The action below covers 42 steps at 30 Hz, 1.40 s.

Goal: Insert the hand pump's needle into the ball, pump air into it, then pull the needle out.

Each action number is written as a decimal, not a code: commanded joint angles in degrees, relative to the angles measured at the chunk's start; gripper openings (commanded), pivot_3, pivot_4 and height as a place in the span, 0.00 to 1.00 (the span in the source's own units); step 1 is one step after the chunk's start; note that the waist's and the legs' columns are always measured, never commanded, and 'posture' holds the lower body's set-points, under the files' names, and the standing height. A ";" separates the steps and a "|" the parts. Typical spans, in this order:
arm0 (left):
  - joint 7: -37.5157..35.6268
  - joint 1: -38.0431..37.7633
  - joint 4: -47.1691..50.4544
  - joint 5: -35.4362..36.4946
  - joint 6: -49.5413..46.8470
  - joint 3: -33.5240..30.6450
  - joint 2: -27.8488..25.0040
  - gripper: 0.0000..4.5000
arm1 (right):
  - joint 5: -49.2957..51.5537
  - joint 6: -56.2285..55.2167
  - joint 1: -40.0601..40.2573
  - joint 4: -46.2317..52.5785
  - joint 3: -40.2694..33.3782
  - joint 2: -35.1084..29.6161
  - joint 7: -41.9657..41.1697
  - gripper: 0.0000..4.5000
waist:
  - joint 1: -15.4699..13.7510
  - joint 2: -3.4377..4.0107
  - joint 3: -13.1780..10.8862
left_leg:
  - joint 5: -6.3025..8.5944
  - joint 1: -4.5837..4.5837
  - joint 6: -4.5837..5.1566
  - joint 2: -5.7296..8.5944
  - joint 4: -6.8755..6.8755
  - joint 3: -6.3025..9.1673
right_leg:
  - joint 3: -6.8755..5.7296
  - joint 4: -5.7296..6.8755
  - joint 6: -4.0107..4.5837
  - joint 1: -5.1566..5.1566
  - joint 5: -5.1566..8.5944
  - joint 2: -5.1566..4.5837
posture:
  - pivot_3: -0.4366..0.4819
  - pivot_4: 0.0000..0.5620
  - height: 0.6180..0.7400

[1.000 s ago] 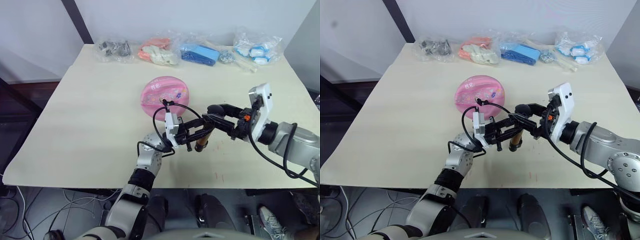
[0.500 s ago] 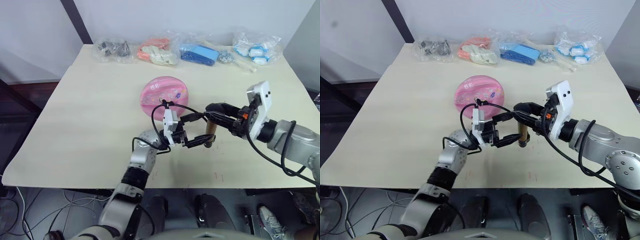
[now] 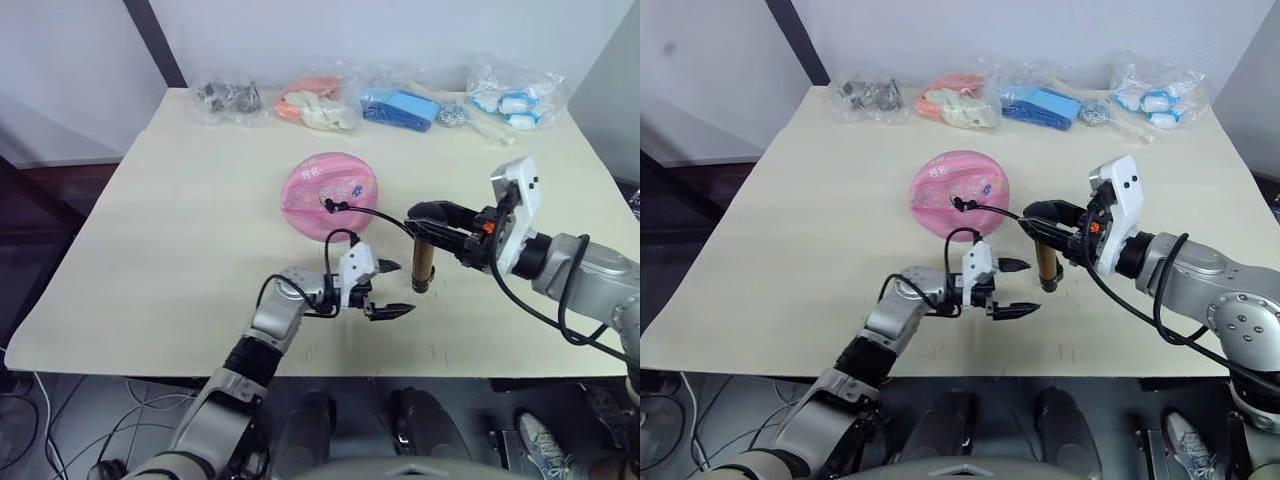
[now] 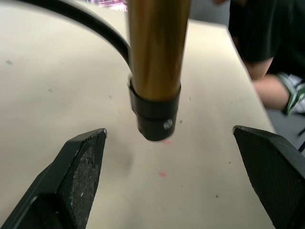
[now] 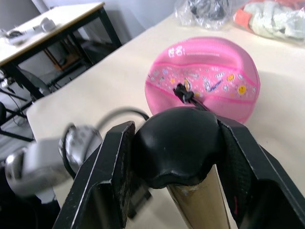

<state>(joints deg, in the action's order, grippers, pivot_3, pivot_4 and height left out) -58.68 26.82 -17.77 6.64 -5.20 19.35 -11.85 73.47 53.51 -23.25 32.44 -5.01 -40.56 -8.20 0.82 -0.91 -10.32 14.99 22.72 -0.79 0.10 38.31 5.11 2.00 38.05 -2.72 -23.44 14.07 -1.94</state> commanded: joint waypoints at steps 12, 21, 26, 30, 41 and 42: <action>7.86 0.90 -2.91 -2.57 3.47 1.06 7.08 1.00 | 3.84 -0.90 -1.84 1.42 -1.97 1.82 4.39 0.42 | 0.00 0.00 0.00 | 0.00 0.02 0.00 0.00 0.00 -0.01 | 0.00 0.00 0.00 0.00 0.00 -0.01 | 0.48 0.27 1.00; 10.53 -0.19 -2.33 -2.15 2.94 0.49 8.39 0.72 | 4.35 -1.18 -1.59 1.65 -2.34 2.41 5.89 0.42 | 0.00 0.00 0.00 | 0.00 0.01 0.00 0.00 0.00 -0.01 | 0.01 0.01 0.00 -0.01 0.00 -0.01 | 0.48 0.27 1.00; 10.53 -0.22 -1.89 -1.88 2.45 0.47 8.24 0.24 | 4.59 -1.32 -1.35 1.83 -2.46 2.46 6.32 0.42 | -0.01 0.00 0.00 | 0.00 0.02 0.00 0.00 0.00 -0.01 | 0.00 0.00 0.00 -0.01 0.00 -0.01 | 0.48 0.27 1.00; 9.72 0.55 -2.97 -1.83 3.04 0.28 7.76 0.24 | 5.06 -1.48 -0.87 2.17 -2.84 2.41 6.55 0.42 | -0.01 0.00 0.00 | 0.00 0.02 0.00 0.00 0.00 -0.01 | 0.00 0.00 0.00 -0.01 0.00 -0.01 | 0.48 0.27 1.00; -5.35 13.35 -26.86 -1.67 18.77 -0.55 6.72 0.24 | 0.12 -0.65 2.62 1.57 -3.19 -4.44 -6.96 0.42 | -0.08 0.00 0.00 | 0.00 0.03 0.01 0.05 0.00 -0.02 | -0.01 -0.02 0.00 0.00 0.00 -0.02 | 0.48 0.27 1.00; -6.61 14.88 -29.82 -1.76 20.70 -0.78 7.06 0.24 | -0.41 -0.73 2.91 1.32 -3.36 -5.15 -8.84 0.42 | -0.10 0.00 0.00 | 0.00 0.04 0.01 0.06 0.00 -0.02 | -0.02 -0.03 0.00 0.00 0.00 -0.02 | 0.48 0.27 1.00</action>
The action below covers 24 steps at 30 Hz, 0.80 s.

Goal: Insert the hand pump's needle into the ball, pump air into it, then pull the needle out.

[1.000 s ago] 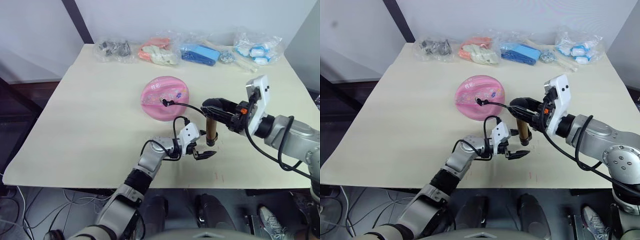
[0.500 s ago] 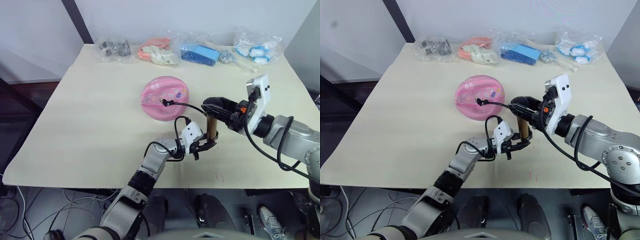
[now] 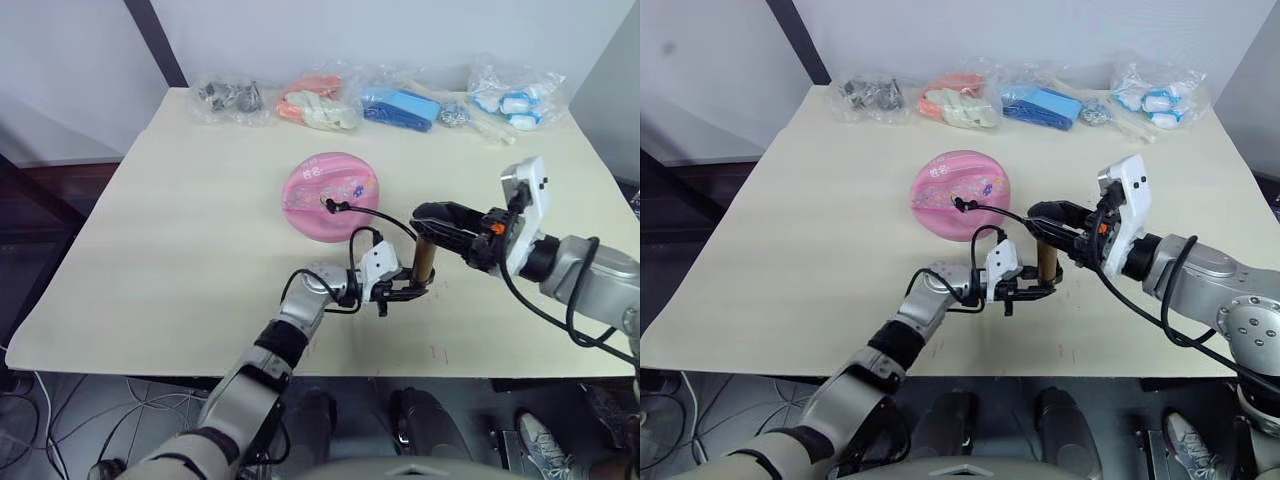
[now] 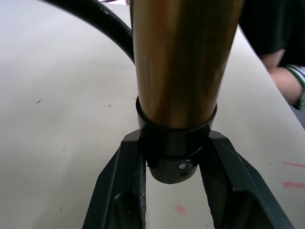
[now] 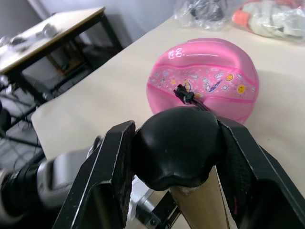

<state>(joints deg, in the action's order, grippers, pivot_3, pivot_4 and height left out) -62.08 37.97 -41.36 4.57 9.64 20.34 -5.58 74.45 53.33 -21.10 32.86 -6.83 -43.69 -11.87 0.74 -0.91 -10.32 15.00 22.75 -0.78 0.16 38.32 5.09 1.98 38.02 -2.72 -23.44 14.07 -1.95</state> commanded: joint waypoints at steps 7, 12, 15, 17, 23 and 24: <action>-9.25 10.75 -21.03 -0.90 14.12 -3.15 2.94 0.24 | -5.37 -1.16 0.32 -2.05 -1.92 -5.12 -13.88 0.42 | 0.03 0.00 0.00 | 0.02 0.00 0.04 0.02 0.00 0.00 | 0.00 0.01 0.00 0.00 0.00 -0.01 | 0.48 0.27 1.00; -7.35 13.05 -26.50 -3.49 16.28 -4.10 3.68 0.24 | -10.52 -1.67 0.65 -4.10 -0.70 -6.51 -18.05 0.42 | 0.00 0.00 0.00 | 0.02 0.01 0.04 0.02 0.01 0.01 | 0.00 0.00 -0.01 0.00 0.00 -0.01 | 0.48 0.27 1.00; -6.67 12.98 -27.66 -4.61 16.39 -4.26 3.41 0.24 | -12.00 -4.13 2.50 -4.54 -0.83 -5.16 -22.36 0.42 | -0.04 -0.01 -0.01 | 0.03 0.02 0.04 0.03 0.01 0.01 | 0.00 0.00 -0.03 0.00 -0.01 -0.02 | 0.48 0.27 1.00; -6.24 12.81 -28.02 -5.17 16.07 -4.73 3.31 0.24 | -13.69 -4.09 2.92 -4.94 -0.45 -5.36 -23.26 0.42 | -0.02 -0.01 -0.01 | 0.03 0.02 0.05 0.04 0.01 0.02 | -0.01 0.01 -0.05 0.00 -0.02 -0.03 | 0.48 0.27 1.00; -4.16 10.66 -26.41 -6.39 15.23 -5.60 2.52 0.24 | -18.54 -4.66 3.24 -6.69 2.23 -4.60 -25.15 0.42 | 0.03 -0.01 0.00 | 0.03 0.00 0.05 0.05 0.01 0.03 | 0.00 0.01 -0.07 0.00 -0.04 -0.04 | 0.48 0.27 1.00; -3.51 10.22 -26.10 -6.70 15.37 -5.66 2.34 0.24 | -19.24 -4.58 2.96 -6.93 2.93 -4.28 -25.10 0.42 | 0.03 -0.01 0.00 | 0.03 0.01 0.05 0.05 0.02 0.03 | 0.00 0.02 -0.07 -0.01 -0.04 -0.04 | 0.48 0.27 1.00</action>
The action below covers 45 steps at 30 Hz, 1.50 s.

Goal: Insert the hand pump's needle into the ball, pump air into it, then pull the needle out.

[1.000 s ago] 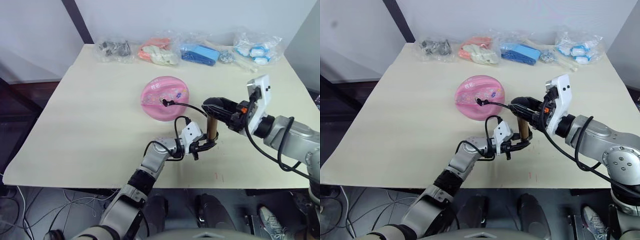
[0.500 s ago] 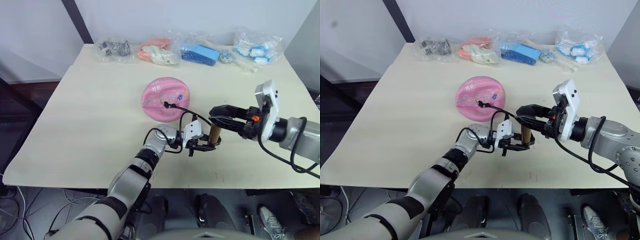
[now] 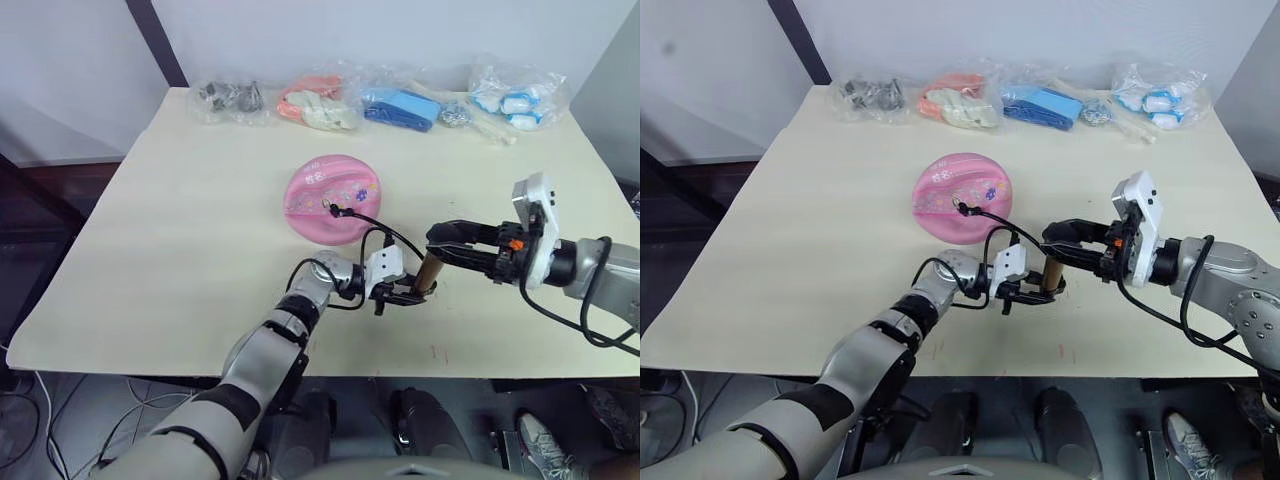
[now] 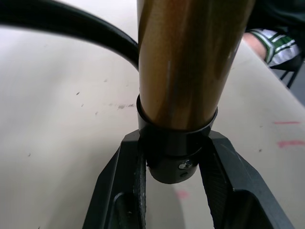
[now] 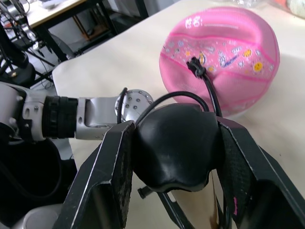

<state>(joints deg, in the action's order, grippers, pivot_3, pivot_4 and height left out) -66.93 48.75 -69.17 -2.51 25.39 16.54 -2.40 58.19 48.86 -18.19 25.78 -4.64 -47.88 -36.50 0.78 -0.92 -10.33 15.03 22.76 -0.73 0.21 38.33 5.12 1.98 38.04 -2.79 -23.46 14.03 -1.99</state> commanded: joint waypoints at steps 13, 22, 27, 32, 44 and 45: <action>8.15 -5.86 6.09 -0.35 -3.68 -3.76 -2.50 0.24 | -9.34 3.13 -6.76 -3.94 7.55 4.84 0.95 0.40 | 0.29 0.01 0.02 | 0.00 -0.06 0.00 0.00 0.01 -0.01 | 0.04 0.08 0.00 -0.02 -0.01 0.00 | 0.48 0.27 1.00; 12.33 -7.67 6.53 -2.81 -5.78 -2.68 -2.55 0.24 | -13.08 4.99 -8.62 -7.15 10.75 5.92 -0.28 0.40 | 0.30 0.01 0.26 | 0.00 -0.12 0.00 0.00 0.02 -0.03 | 0.06 0.11 0.00 0.01 -0.01 0.00 | 0.48 0.27 1.00; 13.17 -9.17 7.21 -3.26 -6.19 -2.59 -2.28 0.24 | -14.29 5.36 -9.15 -9.02 10.86 7.65 0.21 0.40 | 0.60 -0.08 0.79 | 0.01 -0.61 0.01 0.00 -0.06 -0.06 | 0.11 0.05 -0.01 0.41 0.00 0.01 | 0.48 0.27 1.00; 14.16 -10.04 7.39 -3.26 -6.66 -2.63 -1.93 0.24 | -13.89 3.75 -9.73 -7.37 8.38 9.11 0.27 0.40 | 0.92 -0.02 1.02 | 0.13 -0.96 0.20 -0.01 -0.11 -0.07 | 0.13 -0.05 -0.02 0.81 0.02 0.02 | 0.48 0.27 1.00; 15.53 -11.22 7.91 -3.53 -7.05 -2.26 -1.31 0.24 | -6.37 13.75 -19.10 -3.31 1.51 8.49 3.53 0.40 | 0.90 0.02 1.02 | 0.13 -0.85 0.20 0.00 -0.11 -0.06 | 0.12 -0.06 -0.02 0.73 0.01 -0.01 | 0.48 0.27 1.00; 15.57 -11.24 7.90 -3.52 -7.16 -2.25 -1.31 0.24 | -5.27 15.05 -20.41 -3.29 0.61 8.20 4.00 0.40 | 0.90 0.04 1.02 | 0.13 -0.82 0.20 0.00 -0.11 -0.06 | 0.12 -0.06 -0.02 0.70 0.01 -0.01 | 0.48 0.27 1.00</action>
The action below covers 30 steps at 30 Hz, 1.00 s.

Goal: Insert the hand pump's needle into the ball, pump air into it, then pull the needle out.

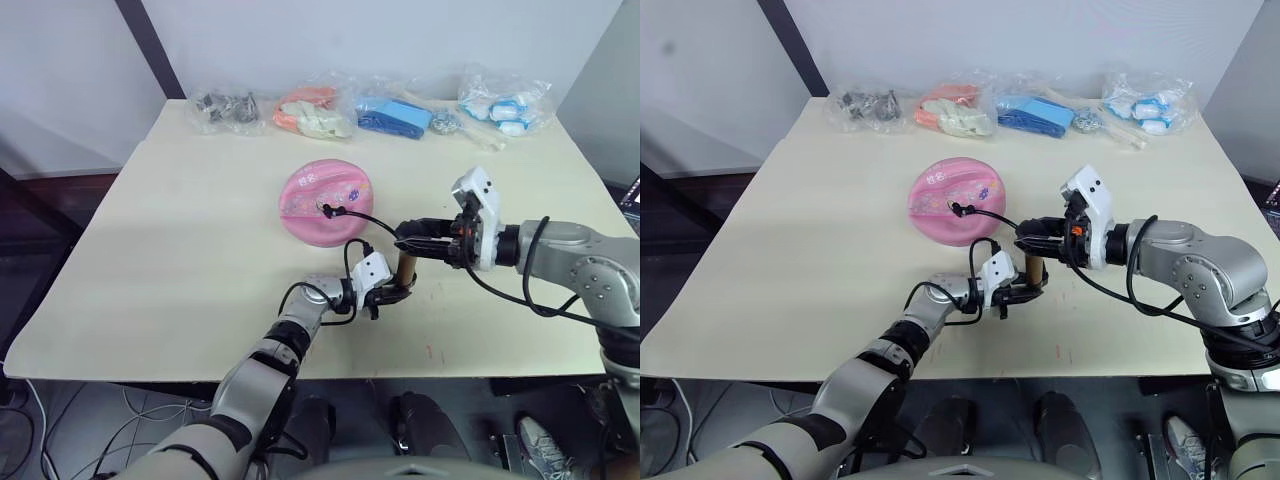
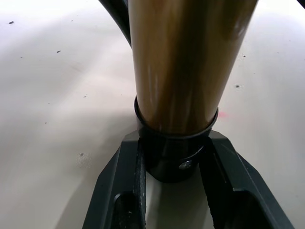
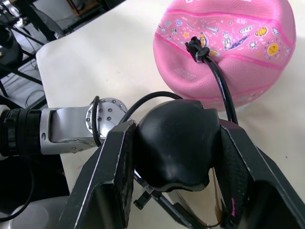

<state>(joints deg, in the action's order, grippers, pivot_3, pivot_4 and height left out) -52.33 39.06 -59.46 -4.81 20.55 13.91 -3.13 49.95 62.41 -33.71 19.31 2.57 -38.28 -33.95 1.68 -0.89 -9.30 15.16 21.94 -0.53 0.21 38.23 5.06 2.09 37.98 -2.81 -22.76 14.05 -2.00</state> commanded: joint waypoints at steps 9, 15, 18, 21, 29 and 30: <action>1.65 -1.39 -2.68 -1.82 -2.93 0.91 -0.99 0.24 | 10.90 11.05 -14.49 1.13 -12.49 -4.13 5.26 0.40 | 0.06 0.03 -0.02 | 0.00 0.09 0.01 0.01 -0.01 0.00 | 0.00 0.00 0.00 -0.11 0.00 -0.01 | 0.48 0.27 1.00; 2.09 -1.46 -3.23 -2.40 -3.00 1.36 -1.23 0.24 | 15.36 15.84 -23.00 -3.51 -15.19 -6.79 6.63 0.40 | 0.16 0.09 -0.05 | 0.01 0.16 0.01 0.01 -0.02 -0.04 | 0.04 0.01 0.00 -0.21 -0.01 -0.02 | 0.48 0.27 1.00; 2.13 -1.44 -3.43 -2.49 -3.04 1.45 -1.27 0.24 | 16.47 17.05 -26.46 -6.43 -15.57 -7.09 7.26 0.40 | 0.13 0.09 -0.05 | 0.01 0.23 0.01 0.01 -0.02 -0.04 | 0.03 0.01 0.00 -0.27 -0.01 -0.02 | 0.48 0.27 1.00; 2.11 -1.48 -3.46 -2.50 -3.06 1.52 -1.29 0.24 | 17.11 17.32 -27.90 -7.76 -15.77 -6.80 7.98 0.40 | 0.14 0.09 -0.05 | 0.01 0.31 0.02 0.01 -0.02 -0.09 | 0.08 0.02 0.00 -0.37 -0.01 -0.03 | 0.48 0.27 1.00; 1.49 -2.13 -2.57 -2.22 -3.38 1.51 -1.63 0.24 | 12.82 13.00 -13.14 -4.35 -11.59 -3.40 7.76 0.40 | 0.15 -0.13 0.24 | 0.01 0.41 0.02 0.00 0.01 -0.05 | 0.04 0.04 0.00 -0.43 -0.01 -0.03 | 0.48 0.27 1.00; 1.46 -2.23 -2.43 -2.20 -3.45 1.51 -1.67 0.24 | 11.76 11.79 -11.05 -4.30 -10.75 -2.87 7.57 0.40 | 0.34 -0.21 0.36 | 0.01 0.34 0.03 -0.01 -0.04 -0.01 | 0.01 0.01 0.00 -0.37 -0.01 0.00 | 0.48 0.27 1.00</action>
<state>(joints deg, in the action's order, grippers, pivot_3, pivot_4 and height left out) -50.34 39.07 -59.65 -5.06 19.43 14.27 -3.37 65.72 74.81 -46.95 14.70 -10.12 -40.82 -27.61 2.01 -1.10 -8.94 15.19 22.08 -0.48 0.17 38.18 5.02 2.13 37.99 -2.81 -22.96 14.04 -1.99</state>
